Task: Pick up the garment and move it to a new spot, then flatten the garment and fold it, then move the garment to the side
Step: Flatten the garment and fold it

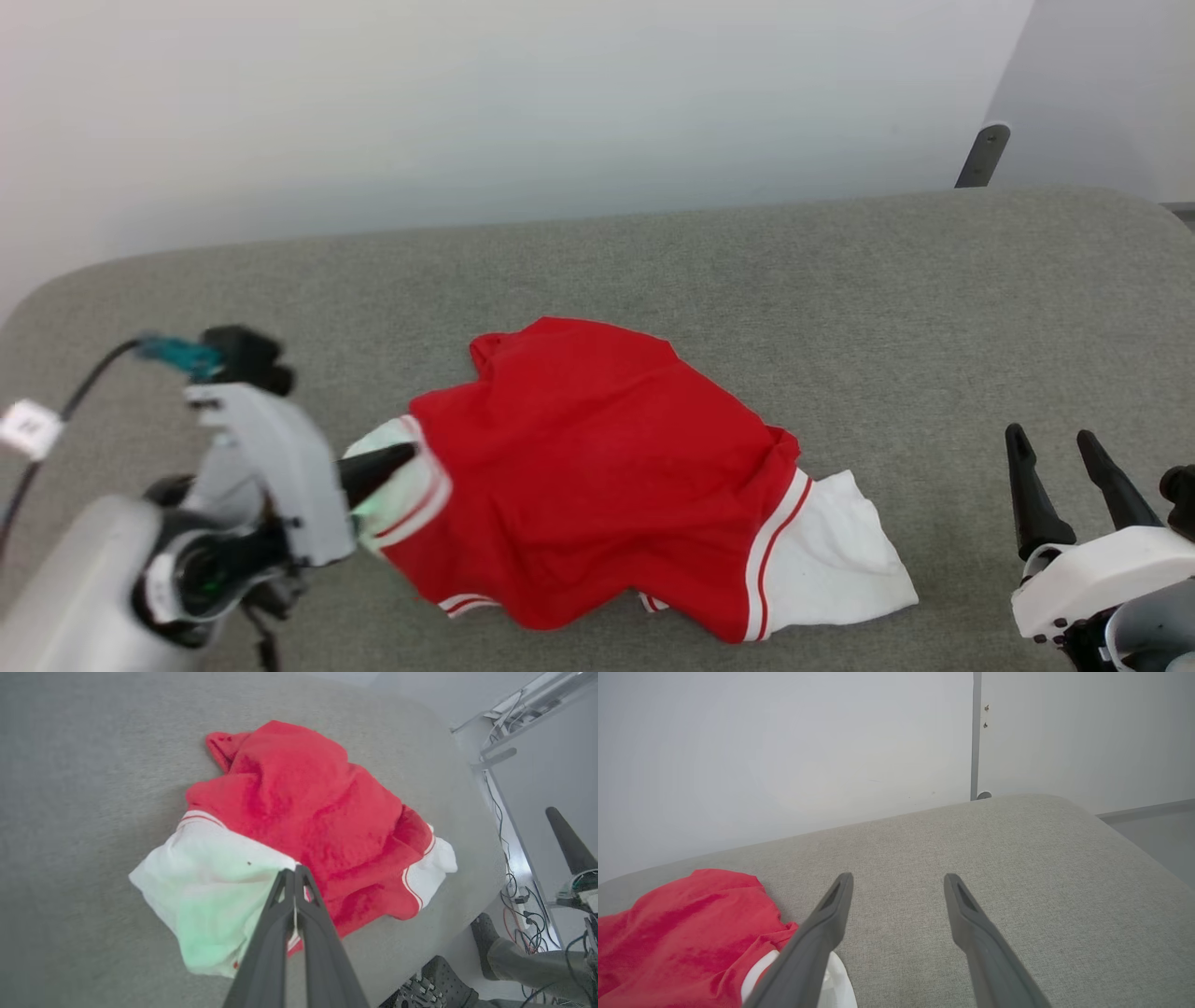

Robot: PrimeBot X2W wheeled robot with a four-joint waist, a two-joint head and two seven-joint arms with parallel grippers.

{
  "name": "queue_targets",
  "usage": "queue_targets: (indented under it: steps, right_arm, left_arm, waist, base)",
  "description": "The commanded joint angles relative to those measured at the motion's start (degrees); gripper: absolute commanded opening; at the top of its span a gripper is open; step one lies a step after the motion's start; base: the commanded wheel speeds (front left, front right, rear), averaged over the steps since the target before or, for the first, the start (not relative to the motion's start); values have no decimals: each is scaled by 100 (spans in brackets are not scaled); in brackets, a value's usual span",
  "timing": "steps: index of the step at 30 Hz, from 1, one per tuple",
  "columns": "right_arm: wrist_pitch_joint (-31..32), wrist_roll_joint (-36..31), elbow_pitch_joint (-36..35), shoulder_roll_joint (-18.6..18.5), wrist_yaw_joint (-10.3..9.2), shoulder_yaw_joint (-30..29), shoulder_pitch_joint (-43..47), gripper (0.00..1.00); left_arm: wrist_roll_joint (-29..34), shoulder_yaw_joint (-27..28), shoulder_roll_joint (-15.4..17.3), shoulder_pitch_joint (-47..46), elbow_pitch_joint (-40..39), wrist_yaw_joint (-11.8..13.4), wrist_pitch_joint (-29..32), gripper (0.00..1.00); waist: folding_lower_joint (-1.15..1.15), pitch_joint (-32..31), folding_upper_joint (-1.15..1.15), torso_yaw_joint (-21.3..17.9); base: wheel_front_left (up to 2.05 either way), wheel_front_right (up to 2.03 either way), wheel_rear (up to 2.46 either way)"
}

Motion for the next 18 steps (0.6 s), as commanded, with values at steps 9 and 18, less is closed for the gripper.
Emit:
queue_targets:
  steps: [9, 18]
  right_arm:
    - [-37, 24, -81, 14, -4, 88, -15, 100]
    - [-182, 144, 5, 15, -4, 154, -187, 100]
  left_arm:
    - [218, -882, -637, -489, -688, -193, 511, 0]
    - [687, -1727, -1155, -664, -24, -630, 465, 7]
  waist:
    - [0, 142, 0, -219]
    - [0, 479, 0, -476]
  base:
    - [0, 0, 0]
    - [0, 0, 0]
